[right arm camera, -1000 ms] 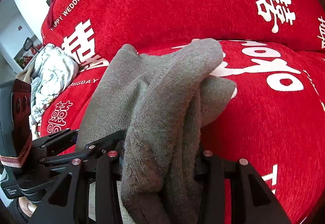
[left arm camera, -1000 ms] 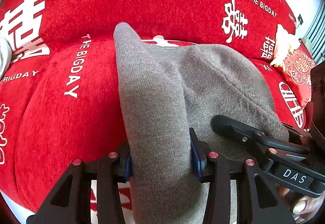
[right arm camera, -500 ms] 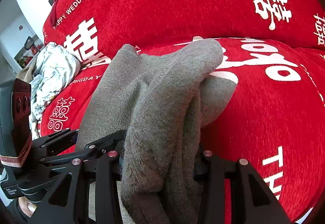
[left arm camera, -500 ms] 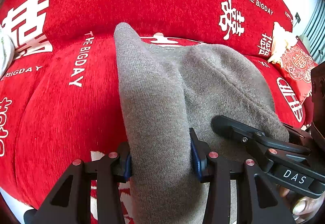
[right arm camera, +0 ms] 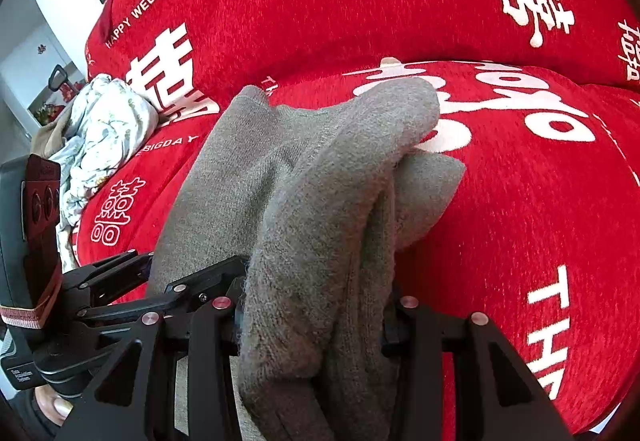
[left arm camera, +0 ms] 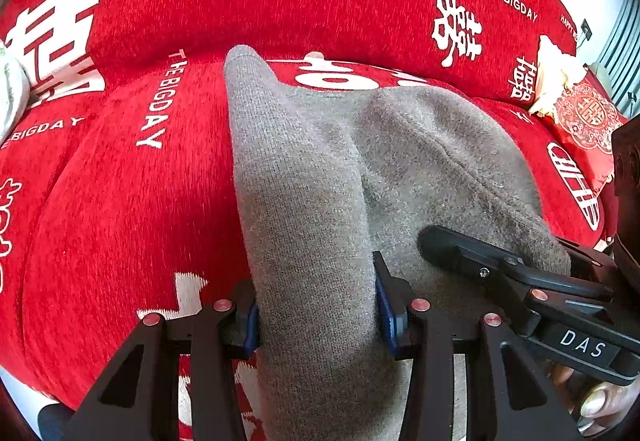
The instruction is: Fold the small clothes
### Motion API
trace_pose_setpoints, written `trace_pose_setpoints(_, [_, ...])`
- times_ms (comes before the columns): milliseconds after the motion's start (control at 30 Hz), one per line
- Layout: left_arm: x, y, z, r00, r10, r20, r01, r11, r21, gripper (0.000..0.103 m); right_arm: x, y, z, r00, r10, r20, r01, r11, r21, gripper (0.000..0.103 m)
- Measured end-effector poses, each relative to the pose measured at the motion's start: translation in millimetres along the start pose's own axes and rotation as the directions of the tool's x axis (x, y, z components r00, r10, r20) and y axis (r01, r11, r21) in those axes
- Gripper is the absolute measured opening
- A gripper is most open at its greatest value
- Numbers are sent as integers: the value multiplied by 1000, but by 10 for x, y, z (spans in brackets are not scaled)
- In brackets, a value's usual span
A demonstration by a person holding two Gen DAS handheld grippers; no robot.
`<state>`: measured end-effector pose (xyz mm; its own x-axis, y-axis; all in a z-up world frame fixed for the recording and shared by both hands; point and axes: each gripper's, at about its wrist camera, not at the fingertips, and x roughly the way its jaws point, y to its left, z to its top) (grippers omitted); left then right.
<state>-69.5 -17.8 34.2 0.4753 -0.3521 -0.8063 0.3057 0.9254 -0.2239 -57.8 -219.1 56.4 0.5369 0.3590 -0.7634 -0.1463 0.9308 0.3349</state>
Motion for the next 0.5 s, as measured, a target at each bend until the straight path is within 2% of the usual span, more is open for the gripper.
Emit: trace_pose_setpoints(500, [45, 54, -62, 1000, 2, 1, -2, 1000, 1, 47, 36, -96, -107, 1000, 10, 9, -10, 1000, 17, 45])
